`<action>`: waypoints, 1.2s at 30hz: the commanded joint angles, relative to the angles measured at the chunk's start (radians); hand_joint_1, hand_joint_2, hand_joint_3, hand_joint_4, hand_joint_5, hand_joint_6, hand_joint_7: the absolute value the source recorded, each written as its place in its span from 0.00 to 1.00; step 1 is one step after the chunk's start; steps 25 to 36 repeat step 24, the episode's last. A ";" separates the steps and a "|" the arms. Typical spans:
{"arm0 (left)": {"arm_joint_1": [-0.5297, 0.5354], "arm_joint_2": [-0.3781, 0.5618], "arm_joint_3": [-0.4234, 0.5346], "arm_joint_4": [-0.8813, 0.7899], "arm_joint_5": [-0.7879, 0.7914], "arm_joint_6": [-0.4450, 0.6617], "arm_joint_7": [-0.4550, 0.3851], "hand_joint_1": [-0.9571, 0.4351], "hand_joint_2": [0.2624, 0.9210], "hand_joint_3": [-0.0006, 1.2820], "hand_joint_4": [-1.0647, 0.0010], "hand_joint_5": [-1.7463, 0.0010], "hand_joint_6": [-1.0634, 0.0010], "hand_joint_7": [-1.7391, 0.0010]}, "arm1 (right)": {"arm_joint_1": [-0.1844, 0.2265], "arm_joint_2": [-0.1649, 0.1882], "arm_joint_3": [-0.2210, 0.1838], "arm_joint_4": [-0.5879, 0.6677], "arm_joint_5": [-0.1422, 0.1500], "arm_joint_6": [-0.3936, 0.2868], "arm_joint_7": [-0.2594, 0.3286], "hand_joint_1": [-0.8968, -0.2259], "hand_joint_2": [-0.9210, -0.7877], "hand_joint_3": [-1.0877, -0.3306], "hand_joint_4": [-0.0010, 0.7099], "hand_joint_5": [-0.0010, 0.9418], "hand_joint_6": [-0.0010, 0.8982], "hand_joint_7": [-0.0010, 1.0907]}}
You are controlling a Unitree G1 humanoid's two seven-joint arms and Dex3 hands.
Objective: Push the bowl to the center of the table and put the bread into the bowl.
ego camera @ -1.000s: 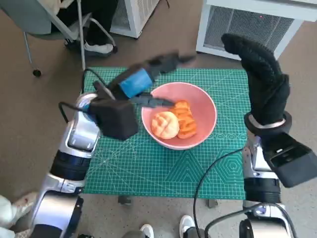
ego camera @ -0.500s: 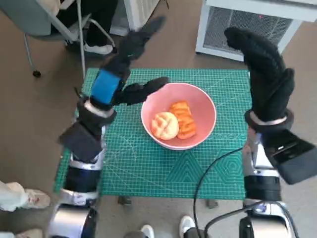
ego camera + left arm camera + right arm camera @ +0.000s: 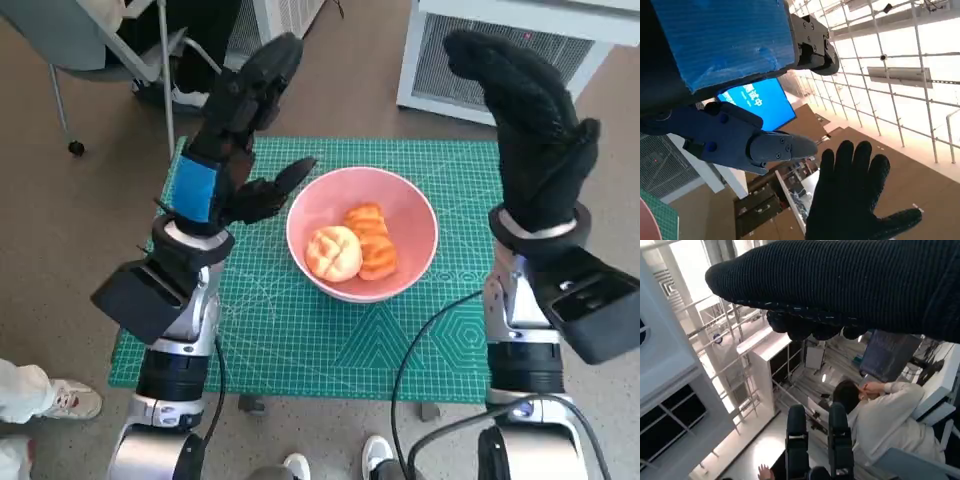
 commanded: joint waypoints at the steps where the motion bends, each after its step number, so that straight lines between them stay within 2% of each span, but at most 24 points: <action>1: 0.004 0.003 0.002 -0.011 0.004 -0.016 -0.004 0.31 1.00 0.25 0.73 1.00 0.81 0.81 | -0.004 -0.004 0.004 0.015 -0.014 0.006 0.006 0.56 0.00 0.39 0.20 0.26 0.00 0.57; 16: -0.006 0.011 0.002 -0.005 0.012 -0.041 -0.007 0.31 1.00 0.25 0.76 1.00 0.82 0.84 | -0.012 -0.009 0.001 0.029 -0.044 -0.008 -0.003 0.54 0.00 0.39 0.23 0.23 0.00 0.58; 36: -0.008 0.012 0.004 -0.002 0.016 -0.057 -0.002 0.31 1.00 0.25 0.77 1.00 0.82 0.85 | -0.015 -0.008 0.000 0.035 -0.042 -0.015 0.002 0.54 0.00 0.39 0.23 0.22 0.00 0.57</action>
